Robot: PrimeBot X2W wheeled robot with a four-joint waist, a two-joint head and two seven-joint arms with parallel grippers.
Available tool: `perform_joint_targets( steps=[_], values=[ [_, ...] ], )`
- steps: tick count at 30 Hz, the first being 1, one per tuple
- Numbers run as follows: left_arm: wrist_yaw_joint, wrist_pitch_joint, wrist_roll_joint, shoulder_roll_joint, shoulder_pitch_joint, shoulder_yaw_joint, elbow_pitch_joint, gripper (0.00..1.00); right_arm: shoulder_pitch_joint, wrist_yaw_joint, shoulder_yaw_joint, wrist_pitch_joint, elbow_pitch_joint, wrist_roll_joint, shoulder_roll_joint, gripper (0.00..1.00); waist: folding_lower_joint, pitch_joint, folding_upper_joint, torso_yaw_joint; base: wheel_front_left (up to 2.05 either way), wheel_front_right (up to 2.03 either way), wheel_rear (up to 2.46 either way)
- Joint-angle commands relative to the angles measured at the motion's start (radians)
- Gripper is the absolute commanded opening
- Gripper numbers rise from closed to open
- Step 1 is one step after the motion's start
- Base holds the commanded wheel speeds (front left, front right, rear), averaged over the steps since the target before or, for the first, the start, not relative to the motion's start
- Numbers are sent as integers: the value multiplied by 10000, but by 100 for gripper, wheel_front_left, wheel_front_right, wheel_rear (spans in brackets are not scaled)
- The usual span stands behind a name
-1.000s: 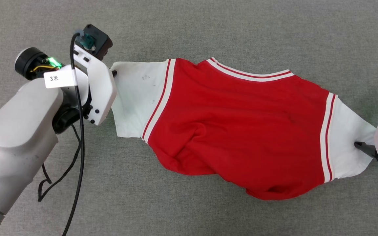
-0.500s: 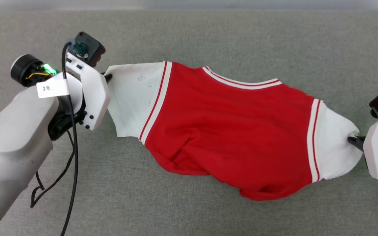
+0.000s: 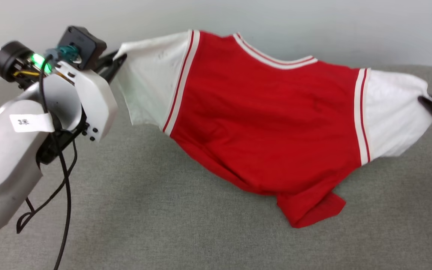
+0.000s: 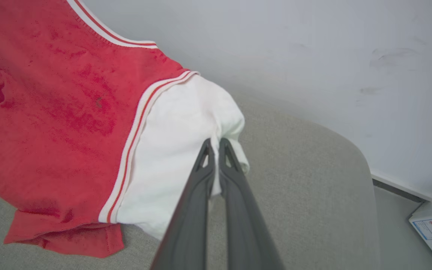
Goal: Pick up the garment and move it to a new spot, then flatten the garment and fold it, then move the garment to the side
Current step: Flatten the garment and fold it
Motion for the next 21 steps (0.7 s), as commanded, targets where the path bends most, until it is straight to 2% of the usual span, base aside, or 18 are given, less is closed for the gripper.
perform_joint_targets(
  steps=[1,7,12,21],
  values=[
    [200,-155,85,159,17,170,-415,0,-22,-12,-325,-244,-208,-147,75,0,0,-314,0,-1,0,0,0],
    [723,-378,376,444,-499,614,-1881,0,-404,-12,-1734,-704,-875,-696,542,0,0,-638,0,25,0,0,0],
    [990,-499,421,330,-1100,991,-2526,0,-819,-12,-2787,-640,-1403,-1172,1019,0,0,-578,0,111,0,0,0],
    [858,-585,539,-210,-2600,1376,-2079,0,-2310,-12,-3535,9,-1944,-2111,1765,0,0,647,0,177,0,0,0]
  ],
)
